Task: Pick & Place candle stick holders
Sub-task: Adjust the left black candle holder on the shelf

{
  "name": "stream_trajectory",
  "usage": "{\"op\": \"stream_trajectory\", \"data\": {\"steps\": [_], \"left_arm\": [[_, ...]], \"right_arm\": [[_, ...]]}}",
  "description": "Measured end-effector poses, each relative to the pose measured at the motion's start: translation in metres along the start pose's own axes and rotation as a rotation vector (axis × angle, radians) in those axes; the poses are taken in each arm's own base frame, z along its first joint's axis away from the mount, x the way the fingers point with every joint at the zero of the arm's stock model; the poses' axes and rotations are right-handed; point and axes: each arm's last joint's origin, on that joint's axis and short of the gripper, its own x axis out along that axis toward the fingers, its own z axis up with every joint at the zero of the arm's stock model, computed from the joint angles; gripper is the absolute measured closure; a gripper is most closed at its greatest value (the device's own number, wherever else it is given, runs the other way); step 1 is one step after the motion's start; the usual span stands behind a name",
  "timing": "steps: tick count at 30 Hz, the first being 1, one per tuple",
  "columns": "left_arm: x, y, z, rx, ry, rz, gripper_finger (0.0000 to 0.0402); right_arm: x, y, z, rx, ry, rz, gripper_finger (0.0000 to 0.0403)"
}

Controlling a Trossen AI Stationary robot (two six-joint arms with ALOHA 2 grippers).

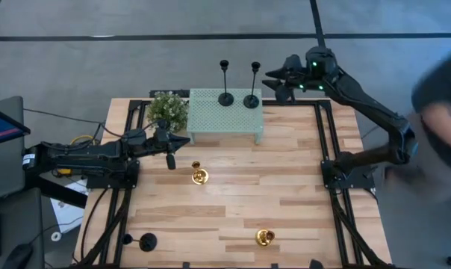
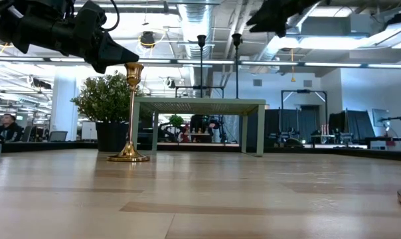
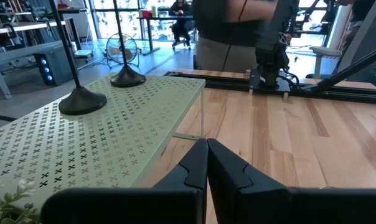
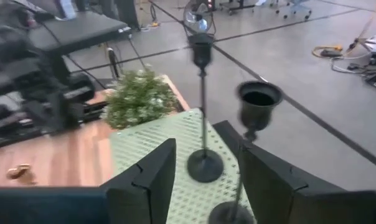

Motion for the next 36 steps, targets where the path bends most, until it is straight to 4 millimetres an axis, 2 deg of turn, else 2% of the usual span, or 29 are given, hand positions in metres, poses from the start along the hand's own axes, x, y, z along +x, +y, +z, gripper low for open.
{"op": "stream_trajectory", "data": {"steps": [5, 9, 15, 26, 31, 36], "left_arm": [[0.0, 0.0, 0.0, 0.0, 0.0, 0.0, 0.0394], [0.0, 0.0, 0.0, 0.0, 0.0, 0.0, 0.0394], [0.0, 0.0, 0.0, 0.0, 0.0, 0.0, 0.0394], [0.0, 0.0, 0.0, 0.0, 0.0, 0.0, 0.0394], [0.0, 0.0, 0.0, 0.0, 0.0, 0.0, 0.0394], [0.0, 0.0, 0.0, 0.0, 0.0, 0.0, 0.0394]], "right_arm": [[-0.018, 0.02, 0.002, 0.025, 0.01, 0.052, 0.0255], [-0.023, 0.034, 0.0, 0.019, 0.043, 0.1, 0.0267], [-0.02, 0.047, -0.003, 0.004, 0.081, 0.153, 0.0282], [-0.019, 0.061, -0.005, -0.05, 0.102, 0.197, 0.0301], [-0.018, 0.07, -0.007, -0.12, 0.117, 0.157, 0.0309], [-0.018, 0.081, -0.007, -0.176, 0.107, 0.194, 0.0315]]}}
